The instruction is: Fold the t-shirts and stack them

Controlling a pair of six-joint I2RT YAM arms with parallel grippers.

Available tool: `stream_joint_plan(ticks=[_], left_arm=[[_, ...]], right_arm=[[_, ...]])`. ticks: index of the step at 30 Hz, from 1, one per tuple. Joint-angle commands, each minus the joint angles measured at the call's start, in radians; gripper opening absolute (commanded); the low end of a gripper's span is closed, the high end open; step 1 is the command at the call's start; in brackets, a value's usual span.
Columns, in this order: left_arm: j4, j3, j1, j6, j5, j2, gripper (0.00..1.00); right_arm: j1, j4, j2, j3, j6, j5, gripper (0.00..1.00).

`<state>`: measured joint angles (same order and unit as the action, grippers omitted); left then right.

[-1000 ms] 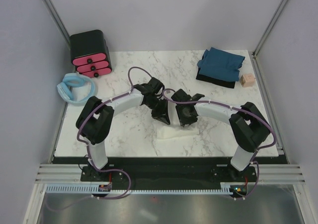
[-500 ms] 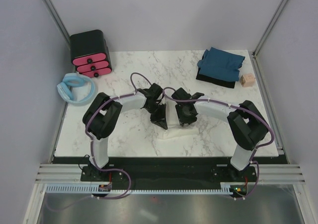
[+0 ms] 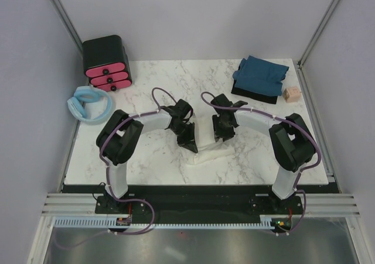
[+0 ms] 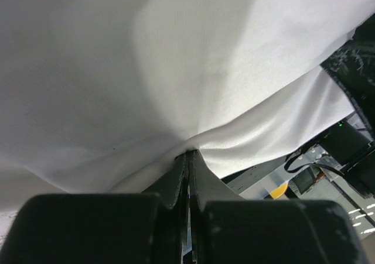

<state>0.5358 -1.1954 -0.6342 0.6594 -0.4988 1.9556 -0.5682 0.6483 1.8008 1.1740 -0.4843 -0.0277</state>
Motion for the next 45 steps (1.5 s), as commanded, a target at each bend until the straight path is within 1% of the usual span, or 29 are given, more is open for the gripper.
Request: stream_joint_plan(ticks=[1,8,14,16,17,18,22,23,25,26,27,28,29,30,32,34,36,37,39,40,45], left_arm=[[0.124,0.082,-0.009,-0.021,0.22,0.049,0.02],[0.133,0.12,-0.007,-0.044,0.253,-0.014,0.02],[0.142,0.099,-0.007,-0.081,0.238,-0.041,0.03],[0.141,0.08,-0.007,-0.102,0.229,-0.081,0.07],[0.141,0.053,-0.007,-0.112,0.227,-0.099,0.13],[0.136,0.037,-0.005,-0.122,0.223,-0.125,0.15],[0.133,-0.061,0.005,-0.181,0.2,-0.159,0.21],[0.133,-0.094,0.013,-0.182,0.2,-0.164,0.22],[0.133,-0.113,0.039,-0.175,0.192,-0.193,0.23],[0.133,-0.118,0.053,-0.167,0.192,-0.213,0.23],[0.133,-0.113,0.065,-0.159,0.192,-0.233,0.25],[0.133,-0.096,0.089,-0.14,0.212,-0.286,0.29],[0.132,-0.081,0.105,-0.127,0.218,-0.314,0.36],[0.127,-0.06,0.123,-0.113,0.218,-0.34,0.38],[0.11,0.015,0.177,-0.075,0.2,-0.414,0.45],[0.098,0.1,0.218,-0.038,0.163,-0.448,0.45],[0.09,0.144,0.226,-0.006,0.152,-0.477,0.45],[0.087,0.181,0.225,0.008,0.149,-0.484,0.45],[0.079,0.215,0.223,0.052,0.137,-0.509,0.45],[0.078,0.242,0.223,0.068,0.137,-0.518,0.48],[0.067,0.301,0.223,0.141,0.152,-0.557,0.52]], right_arm=[[0.05,-0.001,0.026,0.061,0.012,-0.031,0.43],[0.068,0.02,0.016,0.122,0.023,-0.046,0.44],[0.106,0.043,0.025,0.157,0.064,-0.052,0.45],[0.113,0.048,0.022,0.168,0.073,-0.044,0.45],[0.117,0.048,0.014,0.171,0.072,-0.046,0.45],[0.12,0.047,-0.006,0.176,0.07,-0.046,0.45],[0.146,0.054,-0.061,0.191,0.069,-0.046,0.49],[0.154,0.053,-0.082,0.181,0.078,-0.026,0.5],[0.181,0.037,-0.096,0.162,0.09,0.015,0.52],[0.192,0.025,-0.113,0.13,0.105,0.056,0.52],[0.201,0.01,-0.122,0.109,0.113,0.139,0.53],[0.218,-0.028,-0.132,0.064,0.119,0.188,0.58],[0.225,-0.042,-0.147,0.044,0.127,0.218,0.59],[0.228,-0.076,-0.155,0.023,0.133,0.277,0.59],[0.238,-0.117,-0.172,-0.049,0.138,0.314,0.59],[0.254,-0.173,-0.175,-0.108,0.139,0.379,0.59],[0.26,-0.202,-0.158,-0.132,0.138,0.429,0.59],[0.264,-0.203,-0.149,-0.143,0.139,0.481,0.6],[0.269,-0.217,-0.133,-0.151,0.135,0.523,0.61],[0.272,-0.217,-0.133,-0.152,0.13,0.514,0.61],[0.277,-0.229,-0.127,-0.165,0.115,0.511,0.63]])
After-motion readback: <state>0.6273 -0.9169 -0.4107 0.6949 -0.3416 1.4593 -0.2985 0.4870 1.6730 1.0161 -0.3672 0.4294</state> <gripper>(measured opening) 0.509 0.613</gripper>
